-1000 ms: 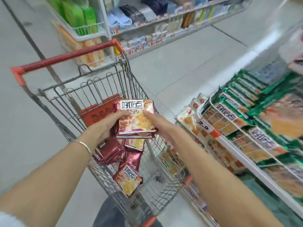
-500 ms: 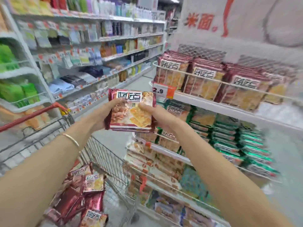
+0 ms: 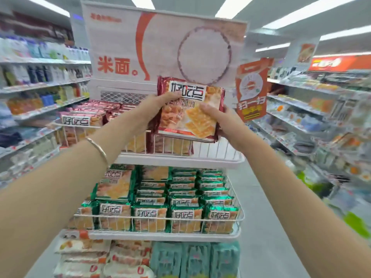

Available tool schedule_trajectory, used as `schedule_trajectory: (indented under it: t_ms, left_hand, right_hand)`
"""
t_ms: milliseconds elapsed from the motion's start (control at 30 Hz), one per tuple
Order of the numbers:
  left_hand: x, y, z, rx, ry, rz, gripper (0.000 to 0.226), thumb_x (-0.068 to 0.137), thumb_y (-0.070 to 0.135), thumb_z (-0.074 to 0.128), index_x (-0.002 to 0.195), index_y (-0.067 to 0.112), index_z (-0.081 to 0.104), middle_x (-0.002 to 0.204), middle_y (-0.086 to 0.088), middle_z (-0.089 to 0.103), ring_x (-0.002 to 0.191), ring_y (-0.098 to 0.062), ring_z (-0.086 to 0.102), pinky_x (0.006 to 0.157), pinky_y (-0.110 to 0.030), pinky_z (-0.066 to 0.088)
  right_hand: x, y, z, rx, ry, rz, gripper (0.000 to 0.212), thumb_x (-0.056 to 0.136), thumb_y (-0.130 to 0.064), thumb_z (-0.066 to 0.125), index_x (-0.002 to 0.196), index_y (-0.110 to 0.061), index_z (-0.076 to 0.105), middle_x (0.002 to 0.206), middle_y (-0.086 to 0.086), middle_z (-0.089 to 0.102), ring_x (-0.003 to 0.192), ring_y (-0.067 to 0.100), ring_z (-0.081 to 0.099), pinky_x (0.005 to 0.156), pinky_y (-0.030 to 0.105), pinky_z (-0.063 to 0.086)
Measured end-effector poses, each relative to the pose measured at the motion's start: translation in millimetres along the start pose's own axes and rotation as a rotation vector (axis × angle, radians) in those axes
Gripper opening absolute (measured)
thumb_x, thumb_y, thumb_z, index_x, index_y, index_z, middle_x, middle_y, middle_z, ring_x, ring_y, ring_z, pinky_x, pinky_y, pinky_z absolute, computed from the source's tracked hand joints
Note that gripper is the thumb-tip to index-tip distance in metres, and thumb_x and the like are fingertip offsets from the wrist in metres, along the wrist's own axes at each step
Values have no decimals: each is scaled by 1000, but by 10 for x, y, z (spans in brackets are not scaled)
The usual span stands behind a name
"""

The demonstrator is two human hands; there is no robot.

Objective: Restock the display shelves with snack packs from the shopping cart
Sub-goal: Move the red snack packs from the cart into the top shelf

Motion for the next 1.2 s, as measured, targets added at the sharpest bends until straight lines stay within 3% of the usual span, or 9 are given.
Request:
schedule_trajectory:
  t_ms: [100,300,433,533,600,667,867,1100,1200]
  left_hand:
    - [557,219,431,95,-27,113,39,77,48,79,102,19,70,86,0,77,75,-15,73,74,-30,60]
    - [1467,-23,761,600,-67,227,37,82,50,76,109,27,68,103,12,70,94,-6,64,91,-26,50]
    - [1846,-373,694,1022,-113,83,72,70,52,85,128,18,60,120,6,58,109,-16,55,100,-31,44]
    - [2067,-561,693,1165,-132,12,80,67,56,85,131,16,59,130,0,61,113,-20,58,103,-39,46]
    - [2163,-565,691,1261,-94,37,85,64,64,83,132,20,57,132,-1,59,115,-22,56,102,-42,46]
    - [2192,-539,708,1333,-105,119,96,63,67,82,143,28,46,143,-3,46,131,-26,45,109,-45,39]
    - [2201,-658,635,1421,-361,45,113,68,59,83,155,49,10,167,1,-6,154,-22,-1,122,-56,7]
    - [2216,-657,699,1523,-354,36,114,74,61,75,154,49,-5,167,5,-13,154,-21,7,121,-59,13]
    - [2168,-631,639,1558,-377,74,131,66,65,80,155,44,-14,166,4,-17,154,-18,6,122,-53,14]
  right_hand:
    - [308,-50,-603,18,40,-64,44,82,-45,77,118,-26,60,109,-4,75,99,15,73,97,42,55]
    - [1063,417,-1239,-113,28,8,87,59,-45,92,129,-15,51,117,3,69,106,19,69,95,36,54]
    - [1440,948,-1247,-410,-133,87,49,67,-27,94,104,-22,63,94,-5,72,91,10,69,83,26,57]
    - [1622,1109,-1134,-838,-195,82,69,49,-70,83,105,-32,67,97,-9,70,105,19,65,98,43,51]
    - [1749,1159,-1178,-916,-152,112,105,35,-83,73,127,-35,56,119,-5,67,120,24,57,106,50,43]
    - [1802,1201,-1238,-853,-152,83,139,37,-81,77,154,-30,21,149,2,48,138,27,42,114,53,34]
    - [1774,1189,-1222,-1010,-387,-114,118,67,-50,88,157,-41,13,166,-7,8,152,19,13,124,45,15]
    - [1868,1163,-1096,-1245,-334,-168,122,71,-55,83,158,-35,0,168,-1,-3,154,23,1,124,53,3]
    - [1774,1202,-1087,-1513,-304,-390,130,71,-63,77,153,-41,-22,165,3,-23,152,27,-19,121,60,-7]
Point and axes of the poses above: each hand's wrist, its own x-axis towards the middle knuckle, its own z-axis out of the palm, y = z × x, the point moved 1 cm from there along x, towards the middle knuckle
